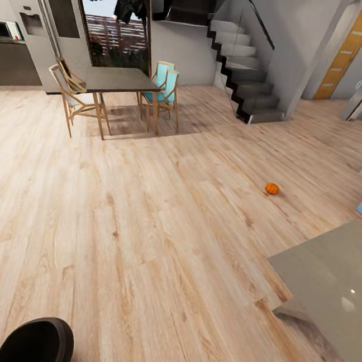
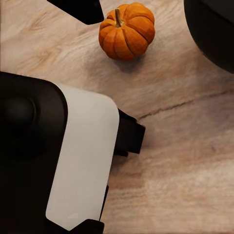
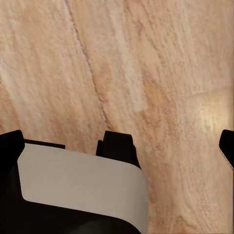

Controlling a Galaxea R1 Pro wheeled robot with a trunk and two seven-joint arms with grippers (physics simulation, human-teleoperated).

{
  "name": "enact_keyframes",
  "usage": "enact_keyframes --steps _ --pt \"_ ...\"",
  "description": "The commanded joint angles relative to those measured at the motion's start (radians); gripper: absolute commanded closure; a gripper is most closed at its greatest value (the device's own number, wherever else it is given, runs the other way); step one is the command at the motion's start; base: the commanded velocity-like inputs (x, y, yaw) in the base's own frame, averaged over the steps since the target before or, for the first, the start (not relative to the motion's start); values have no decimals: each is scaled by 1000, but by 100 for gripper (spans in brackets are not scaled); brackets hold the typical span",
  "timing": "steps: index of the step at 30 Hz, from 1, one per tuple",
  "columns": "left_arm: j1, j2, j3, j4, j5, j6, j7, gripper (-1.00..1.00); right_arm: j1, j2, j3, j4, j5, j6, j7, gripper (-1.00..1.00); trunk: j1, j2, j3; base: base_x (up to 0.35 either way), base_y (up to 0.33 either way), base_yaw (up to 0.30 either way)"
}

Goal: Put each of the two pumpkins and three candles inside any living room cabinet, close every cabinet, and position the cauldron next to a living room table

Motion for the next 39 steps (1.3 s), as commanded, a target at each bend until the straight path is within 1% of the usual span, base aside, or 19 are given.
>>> enact_keyframes --steps 1,39 --pt "0 0 0 -1 0 0 0 -100 0 0 0 0 0 0 0 -100 0 0 0 33 -34 258" --pt "0 0 0 -2 0 -1 0 -100 0 0 0 0 0 -1 -1 -100 0 0 0 2 -2 284"
